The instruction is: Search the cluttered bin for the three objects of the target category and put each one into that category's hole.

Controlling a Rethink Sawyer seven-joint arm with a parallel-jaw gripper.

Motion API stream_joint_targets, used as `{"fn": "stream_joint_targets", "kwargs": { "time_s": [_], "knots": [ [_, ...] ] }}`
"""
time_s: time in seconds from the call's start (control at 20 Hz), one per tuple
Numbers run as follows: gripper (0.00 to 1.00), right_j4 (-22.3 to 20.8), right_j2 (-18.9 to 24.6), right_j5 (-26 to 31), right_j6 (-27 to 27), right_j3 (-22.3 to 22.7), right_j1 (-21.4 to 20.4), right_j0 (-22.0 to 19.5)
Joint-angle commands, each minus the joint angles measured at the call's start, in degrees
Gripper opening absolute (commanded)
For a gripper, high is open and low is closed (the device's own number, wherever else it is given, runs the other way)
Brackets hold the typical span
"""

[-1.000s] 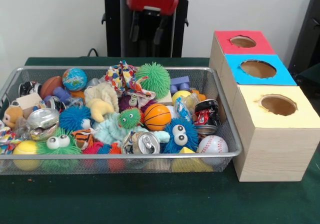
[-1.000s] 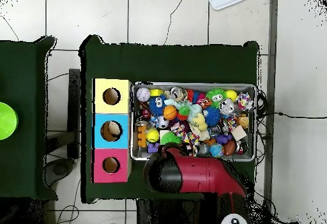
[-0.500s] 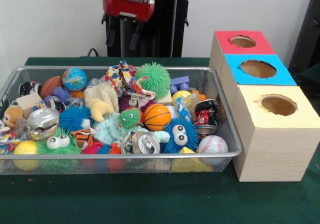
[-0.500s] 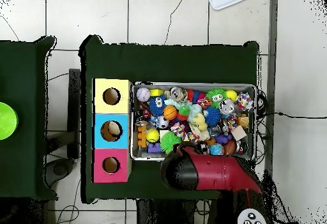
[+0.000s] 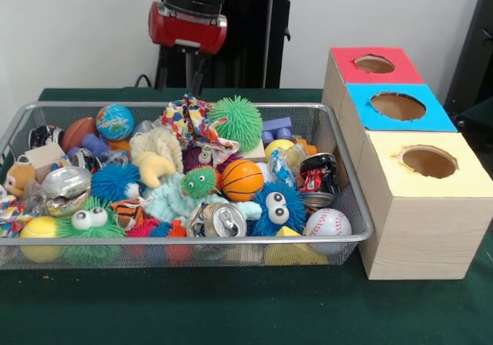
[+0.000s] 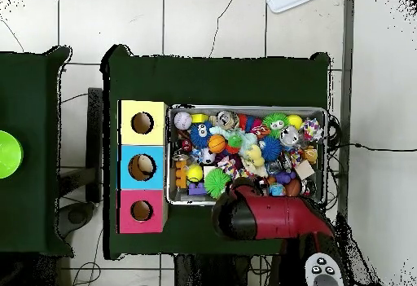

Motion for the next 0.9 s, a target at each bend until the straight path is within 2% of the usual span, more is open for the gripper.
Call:
{"fn": "stream_joint_targets", "kwargs": {
  "time_s": [0.05,0.55,0.9],
  "knots": [
    [1.00,-2.7,5.7,-4.7,3.4,-2.1,4.3,-2.0],
    [1.00,-1.6,6.5,-9.3,5.8,-0.8,6.7,-2.7],
    [1.00,-2.2,2.3,-9.5,6.4,-0.8,8.8,-0.1]
  ]
}}
